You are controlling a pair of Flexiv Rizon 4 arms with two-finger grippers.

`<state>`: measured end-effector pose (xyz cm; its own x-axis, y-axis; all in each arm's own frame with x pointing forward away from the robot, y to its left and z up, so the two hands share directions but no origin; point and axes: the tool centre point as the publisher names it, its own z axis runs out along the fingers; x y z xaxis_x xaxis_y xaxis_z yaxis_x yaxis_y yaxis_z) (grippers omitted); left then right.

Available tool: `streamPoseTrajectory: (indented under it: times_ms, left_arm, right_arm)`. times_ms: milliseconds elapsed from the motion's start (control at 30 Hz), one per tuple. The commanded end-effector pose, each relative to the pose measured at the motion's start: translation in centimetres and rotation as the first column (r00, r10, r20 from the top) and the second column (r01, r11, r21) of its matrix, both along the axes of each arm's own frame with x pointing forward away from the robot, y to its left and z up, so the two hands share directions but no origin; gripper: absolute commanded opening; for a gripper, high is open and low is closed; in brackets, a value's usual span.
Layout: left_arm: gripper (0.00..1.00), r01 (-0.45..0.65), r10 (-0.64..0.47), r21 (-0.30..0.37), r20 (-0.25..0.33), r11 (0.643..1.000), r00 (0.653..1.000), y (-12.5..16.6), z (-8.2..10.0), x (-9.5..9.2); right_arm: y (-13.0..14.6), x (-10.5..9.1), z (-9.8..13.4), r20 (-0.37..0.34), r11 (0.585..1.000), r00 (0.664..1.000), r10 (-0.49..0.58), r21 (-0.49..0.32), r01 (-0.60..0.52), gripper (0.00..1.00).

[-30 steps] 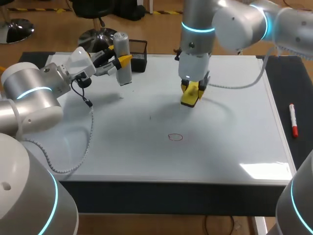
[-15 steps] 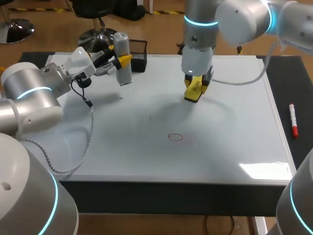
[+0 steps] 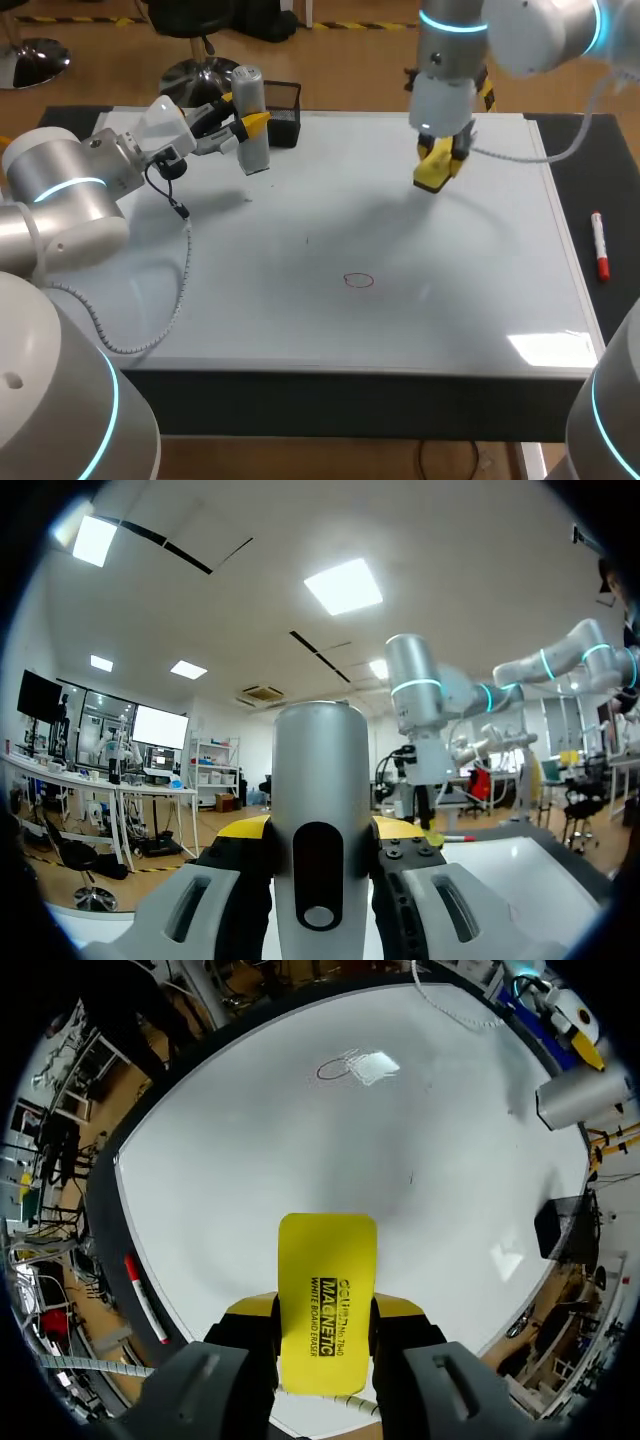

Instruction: Pick up the inspection probe, press it on each red-marked spot on the whiteboard one by one, put down the probe, pick up the eraser, and wipe off all the red marks.

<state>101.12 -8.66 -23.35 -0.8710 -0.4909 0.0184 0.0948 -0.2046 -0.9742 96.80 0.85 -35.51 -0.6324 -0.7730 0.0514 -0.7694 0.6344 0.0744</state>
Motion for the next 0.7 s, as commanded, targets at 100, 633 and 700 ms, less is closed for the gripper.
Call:
streamPoseTrajectory:
  times_ms: [100,633,700]
  left_arm:
    - [0.0,-0.004,0.004,-0.001,0.001,1.0,1.0,-0.1,0.0,0.0]
    - [0.0,-0.004,0.004,-0.001,0.001,1.0,1.0,-0.1,0.0,0.0]
    - [0.0,-0.004,0.004,-0.001,0.001,1.0,1.0,-0.1,0.0,0.0]
  right_arm:
    - [-1.9,1.3,-0.1,-0.008,1.0,1.0,-0.013,0.015,0.013,0.0]
    - [-2.1,3.2,0.0,-0.001,1.0,1.0,-0.011,0.025,0.011,0.0]
    - [-2.1,3.2,0.0,-0.001,1.0,1.0,-0.011,0.025,0.011,0.0]
